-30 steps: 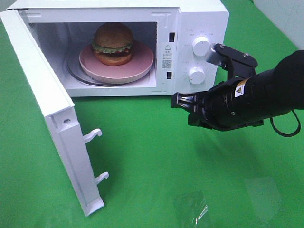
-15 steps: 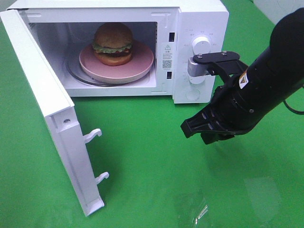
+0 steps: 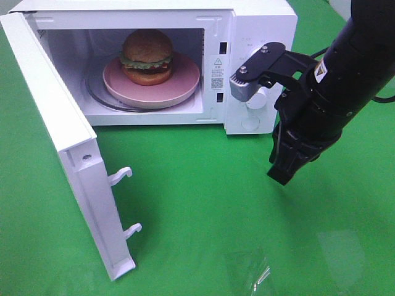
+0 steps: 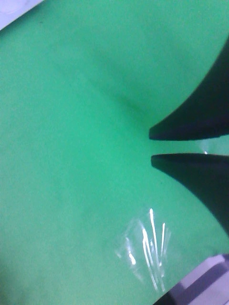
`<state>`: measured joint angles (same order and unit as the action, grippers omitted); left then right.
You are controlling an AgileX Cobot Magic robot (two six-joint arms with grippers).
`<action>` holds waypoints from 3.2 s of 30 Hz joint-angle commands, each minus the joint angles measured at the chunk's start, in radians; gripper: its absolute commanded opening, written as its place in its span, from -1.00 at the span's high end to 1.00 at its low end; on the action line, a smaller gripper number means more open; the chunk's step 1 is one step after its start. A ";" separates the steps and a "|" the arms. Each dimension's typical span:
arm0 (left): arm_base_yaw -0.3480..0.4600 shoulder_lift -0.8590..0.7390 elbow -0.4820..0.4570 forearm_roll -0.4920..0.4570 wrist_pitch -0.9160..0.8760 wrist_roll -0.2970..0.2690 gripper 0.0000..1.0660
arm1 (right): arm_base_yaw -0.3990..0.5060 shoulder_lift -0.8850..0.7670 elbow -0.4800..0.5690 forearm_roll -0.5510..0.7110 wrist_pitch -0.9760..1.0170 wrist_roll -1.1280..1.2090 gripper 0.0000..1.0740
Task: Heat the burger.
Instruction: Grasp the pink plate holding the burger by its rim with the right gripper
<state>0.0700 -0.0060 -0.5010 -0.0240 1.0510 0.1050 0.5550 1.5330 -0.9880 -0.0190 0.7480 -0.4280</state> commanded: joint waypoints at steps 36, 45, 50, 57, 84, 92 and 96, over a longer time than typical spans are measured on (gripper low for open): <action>0.003 -0.017 0.002 -0.001 -0.013 0.001 -0.88 | -0.003 -0.003 -0.006 -0.335 -0.266 -0.704 0.40; 0.003 -0.017 0.002 -0.001 -0.013 0.001 -0.88 | -0.002 -0.003 -0.006 -0.330 -0.348 -0.608 -0.78; 0.003 -0.017 0.002 -0.001 -0.013 0.001 -0.88 | -0.002 -0.003 -0.006 -0.330 -0.350 -0.605 -0.80; 0.003 -0.017 0.002 -0.001 -0.013 0.001 -0.88 | 0.002 -0.003 -0.006 -0.339 -0.354 -0.605 -0.76; 0.003 -0.017 0.002 -0.001 -0.013 0.001 -0.88 | 0.099 0.273 -0.233 -0.442 -0.406 -0.472 -0.66; 0.003 -0.017 0.002 -0.001 -0.013 0.001 -0.88 | 0.110 0.348 -0.297 -0.440 -0.416 -0.471 -0.64; 0.003 -0.017 0.002 -0.001 -0.013 0.001 -0.88 | 0.110 0.397 -0.342 -0.435 -0.422 -0.471 -0.63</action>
<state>0.0700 -0.0060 -0.5010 -0.0240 1.0510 0.1050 0.6630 1.9250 -1.3220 -0.4540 0.3350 -0.9110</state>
